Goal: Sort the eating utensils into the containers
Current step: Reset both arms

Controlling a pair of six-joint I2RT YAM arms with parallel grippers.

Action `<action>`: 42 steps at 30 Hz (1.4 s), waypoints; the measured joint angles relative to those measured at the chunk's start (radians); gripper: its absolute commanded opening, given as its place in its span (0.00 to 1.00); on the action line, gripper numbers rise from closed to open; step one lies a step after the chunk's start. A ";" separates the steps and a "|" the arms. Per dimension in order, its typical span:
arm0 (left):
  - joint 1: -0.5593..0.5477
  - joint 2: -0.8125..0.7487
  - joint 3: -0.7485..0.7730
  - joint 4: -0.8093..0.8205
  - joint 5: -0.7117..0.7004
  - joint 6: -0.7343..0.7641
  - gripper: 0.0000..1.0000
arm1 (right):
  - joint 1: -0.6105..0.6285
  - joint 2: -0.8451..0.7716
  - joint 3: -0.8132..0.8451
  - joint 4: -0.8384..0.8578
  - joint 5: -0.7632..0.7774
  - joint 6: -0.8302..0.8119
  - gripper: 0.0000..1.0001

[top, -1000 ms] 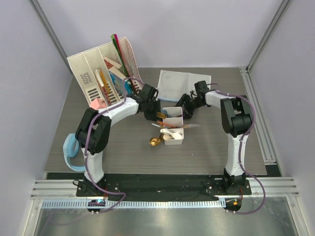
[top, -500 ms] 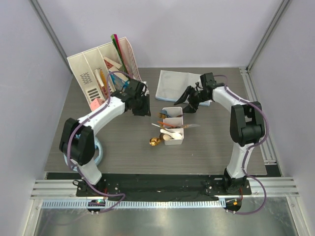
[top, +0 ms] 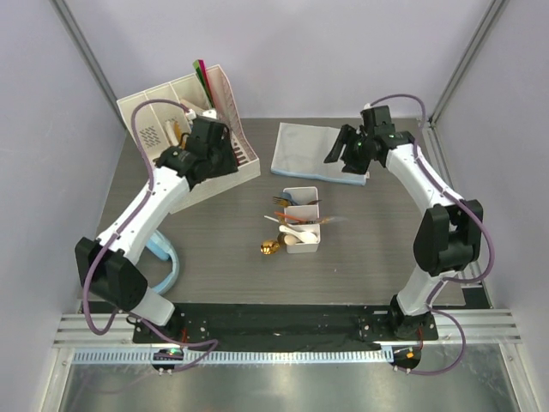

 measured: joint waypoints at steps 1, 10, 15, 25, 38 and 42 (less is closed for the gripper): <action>0.013 0.005 0.025 -0.016 -0.003 -0.023 0.48 | -0.004 -0.013 0.000 0.006 0.052 -0.031 0.70; 0.171 0.101 0.097 -0.110 0.085 -0.138 0.45 | -0.193 -0.253 -0.051 0.204 0.164 -0.148 0.72; 0.164 0.187 0.162 -0.188 0.129 -0.138 0.43 | -0.211 -0.315 -0.105 0.255 0.153 -0.166 0.72; 0.163 0.192 0.161 -0.193 0.204 -0.152 0.44 | -0.272 -0.309 -0.200 0.252 0.108 -0.116 0.72; 0.163 0.192 0.167 -0.175 0.271 -0.155 0.44 | -0.301 -0.352 -0.268 0.221 0.101 -0.026 0.72; 0.163 0.192 0.166 -0.147 0.320 -0.160 0.41 | -0.304 -0.365 -0.275 0.208 0.105 -0.005 0.72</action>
